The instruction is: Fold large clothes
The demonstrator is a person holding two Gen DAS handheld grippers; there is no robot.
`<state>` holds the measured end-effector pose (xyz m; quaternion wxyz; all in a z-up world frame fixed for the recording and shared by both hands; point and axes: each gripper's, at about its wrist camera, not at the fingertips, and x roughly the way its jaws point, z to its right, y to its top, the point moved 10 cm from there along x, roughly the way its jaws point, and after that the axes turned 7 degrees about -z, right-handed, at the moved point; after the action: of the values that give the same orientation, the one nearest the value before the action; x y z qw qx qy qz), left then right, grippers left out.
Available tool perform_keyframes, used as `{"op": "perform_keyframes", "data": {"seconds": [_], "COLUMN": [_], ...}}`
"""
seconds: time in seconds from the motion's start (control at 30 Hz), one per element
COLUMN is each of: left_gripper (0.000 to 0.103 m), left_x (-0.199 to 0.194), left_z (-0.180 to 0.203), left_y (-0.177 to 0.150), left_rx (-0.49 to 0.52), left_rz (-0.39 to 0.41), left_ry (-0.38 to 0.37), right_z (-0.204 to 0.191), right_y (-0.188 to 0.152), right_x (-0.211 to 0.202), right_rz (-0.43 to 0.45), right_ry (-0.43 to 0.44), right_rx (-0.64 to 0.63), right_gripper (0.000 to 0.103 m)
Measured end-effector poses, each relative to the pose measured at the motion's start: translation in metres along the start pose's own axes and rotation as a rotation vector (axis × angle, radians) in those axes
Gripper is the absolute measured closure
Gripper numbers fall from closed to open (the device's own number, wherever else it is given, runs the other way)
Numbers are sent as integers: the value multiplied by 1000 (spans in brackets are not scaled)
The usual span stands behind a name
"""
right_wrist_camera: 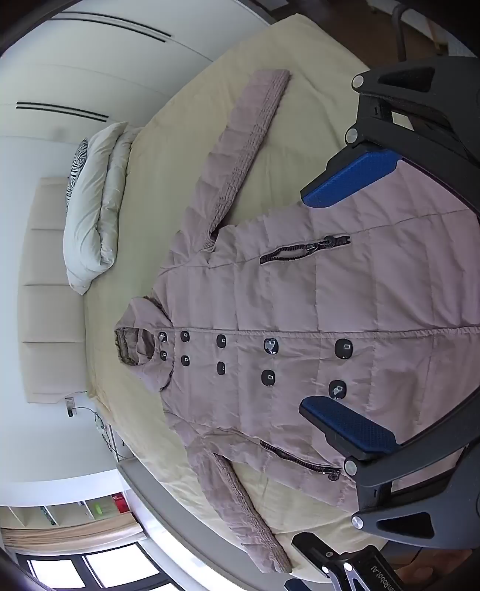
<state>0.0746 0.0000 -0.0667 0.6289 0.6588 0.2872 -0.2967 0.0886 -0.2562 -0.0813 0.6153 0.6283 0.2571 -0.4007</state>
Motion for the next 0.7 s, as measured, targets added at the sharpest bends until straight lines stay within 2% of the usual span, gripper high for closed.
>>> {"op": "perform_keyframes", "data": {"seconds": [0.7], "left_gripper": [0], "left_x": [4], "left_z": [-3], "left_y": [-5], "left_rx": [-9], "left_rz": [-20], "left_ry": [-8], "right_z": [-1], "right_y": [-3], "right_x": [3], "right_rz": [-9], "right_ry": [5], "right_rx": [0], "right_gripper": [0]}}
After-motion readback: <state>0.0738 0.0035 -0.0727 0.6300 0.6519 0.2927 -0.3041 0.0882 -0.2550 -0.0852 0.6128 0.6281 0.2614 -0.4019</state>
